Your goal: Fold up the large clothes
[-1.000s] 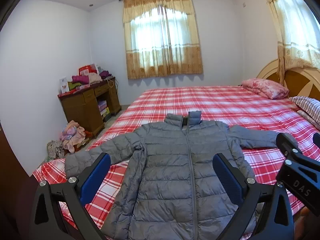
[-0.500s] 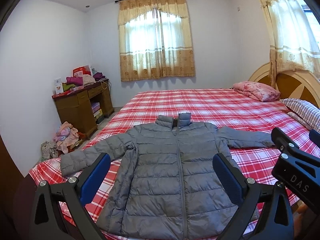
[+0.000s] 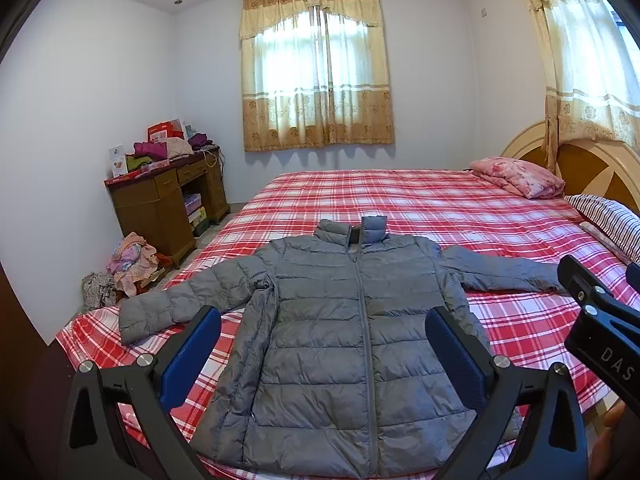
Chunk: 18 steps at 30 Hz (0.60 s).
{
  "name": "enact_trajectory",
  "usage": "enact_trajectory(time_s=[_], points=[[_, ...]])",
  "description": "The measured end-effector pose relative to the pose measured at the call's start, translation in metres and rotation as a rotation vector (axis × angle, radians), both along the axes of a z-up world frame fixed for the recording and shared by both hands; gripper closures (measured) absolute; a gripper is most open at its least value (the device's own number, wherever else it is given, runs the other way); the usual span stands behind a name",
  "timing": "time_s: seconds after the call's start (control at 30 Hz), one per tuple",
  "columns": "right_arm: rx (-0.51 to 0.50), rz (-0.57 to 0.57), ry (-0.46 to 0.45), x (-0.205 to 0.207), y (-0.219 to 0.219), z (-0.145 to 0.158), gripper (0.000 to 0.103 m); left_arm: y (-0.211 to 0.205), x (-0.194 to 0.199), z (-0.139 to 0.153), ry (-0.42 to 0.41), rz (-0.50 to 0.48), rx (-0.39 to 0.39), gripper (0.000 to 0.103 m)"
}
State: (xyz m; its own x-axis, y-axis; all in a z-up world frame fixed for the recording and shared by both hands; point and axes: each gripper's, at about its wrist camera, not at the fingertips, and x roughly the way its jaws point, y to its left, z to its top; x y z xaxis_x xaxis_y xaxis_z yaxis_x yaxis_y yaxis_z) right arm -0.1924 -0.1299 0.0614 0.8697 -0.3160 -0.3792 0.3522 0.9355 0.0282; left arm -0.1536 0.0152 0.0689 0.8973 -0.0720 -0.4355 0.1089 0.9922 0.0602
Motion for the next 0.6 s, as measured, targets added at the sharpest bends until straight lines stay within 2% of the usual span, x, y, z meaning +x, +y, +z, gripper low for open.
enact_trajectory(time_s=[0.27,0.43,0.6], points=[[0.025,-0.003,0.044,0.012,-0.012,-0.009,0.000,0.001,0.017,-0.010,0.021,0.016,0.001,0.001],[0.034,-0.053,0.040,0.021,-0.040,-0.025,0.000,-0.002,0.034,-0.024,-0.011,0.016,0.012,0.001],[0.037,-0.131,0.094,0.038,-0.080,-0.044,0.000,-0.016,0.065,-0.041,0.040,-0.008,0.028,0.001]])
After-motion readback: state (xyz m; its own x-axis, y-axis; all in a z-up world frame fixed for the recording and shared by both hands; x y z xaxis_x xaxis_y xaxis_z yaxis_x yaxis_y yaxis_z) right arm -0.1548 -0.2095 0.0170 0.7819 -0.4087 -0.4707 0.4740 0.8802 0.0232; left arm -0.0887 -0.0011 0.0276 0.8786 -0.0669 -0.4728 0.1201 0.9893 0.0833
